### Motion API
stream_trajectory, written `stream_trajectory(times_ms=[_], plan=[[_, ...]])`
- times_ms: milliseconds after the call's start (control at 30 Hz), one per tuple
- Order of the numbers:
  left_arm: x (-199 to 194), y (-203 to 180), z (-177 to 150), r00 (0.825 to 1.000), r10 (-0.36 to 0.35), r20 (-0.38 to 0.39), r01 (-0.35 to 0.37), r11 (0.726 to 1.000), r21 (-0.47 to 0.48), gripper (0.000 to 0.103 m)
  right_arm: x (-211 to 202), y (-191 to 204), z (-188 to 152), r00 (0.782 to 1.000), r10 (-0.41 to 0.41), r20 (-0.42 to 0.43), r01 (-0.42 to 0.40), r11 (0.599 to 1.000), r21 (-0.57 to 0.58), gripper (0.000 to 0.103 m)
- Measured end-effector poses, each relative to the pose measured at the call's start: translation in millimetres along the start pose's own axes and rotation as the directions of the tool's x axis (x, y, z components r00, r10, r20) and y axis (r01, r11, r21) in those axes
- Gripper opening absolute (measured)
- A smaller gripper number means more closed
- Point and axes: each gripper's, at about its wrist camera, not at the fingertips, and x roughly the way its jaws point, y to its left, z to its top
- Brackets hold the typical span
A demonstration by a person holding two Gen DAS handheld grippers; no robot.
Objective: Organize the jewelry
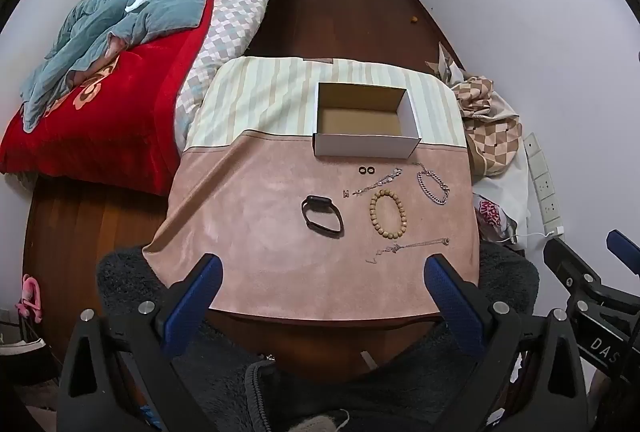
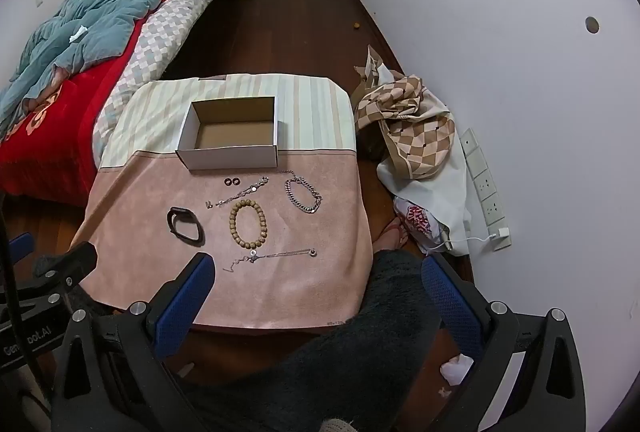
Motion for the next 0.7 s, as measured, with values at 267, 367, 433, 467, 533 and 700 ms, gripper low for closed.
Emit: stream_trajectory(times_ms=[267, 367, 433, 467, 533, 700], plan=[[-0.5, -0.9, -0.6, 1.000, -0.006, -0.002, 0.006, 1.000, -0.002, 0.103, 0.1, -1.1, -0.5, 1.000, 0.005, 0.003, -0.005, 1.000, 0.003, 0.103], [0.4, 0.4, 0.5, 1.000, -0.009, -0.006, 0.008, 1.000, -0.003, 0.103, 0.1, -0.8, -0.6, 1.000, 0.006, 0.003, -0.006, 1.000, 0.003, 0.103], [0.8, -0.2, 0.3, 1.000, -0.006, -0.005, 0.006, 1.000, -0.001, 0.103, 0.4, -1.4, -0.8, 1.000, 0.008, 0.003, -0.008, 1.000, 0.005, 0.103], [0.9, -0.2, 0.3, 1.000, -0.006, -0.005, 0.006, 1.000, -0.001, 0.103, 0.7, -0.7, -0.8, 1.000, 0.007, 0.002, -0.007, 1.000, 0.004, 0.103], [3.8, 1.0, -4.0, 1.000, -0.007, -0.006, 0.007, 1.000, -0.004, 0.103, 0.8, -0.9, -0.9, 1.000, 0.006, 0.001, -0.006, 1.000, 0.004, 0.103], [3.5, 6.0, -4.7, 1.000, -0.006, -0.004, 0.006, 1.000, -0.007, 0.103, 1.0, -0.6, -1.4, 1.000, 0.006, 0.000, -0.006, 1.000, 0.004, 0.103]])
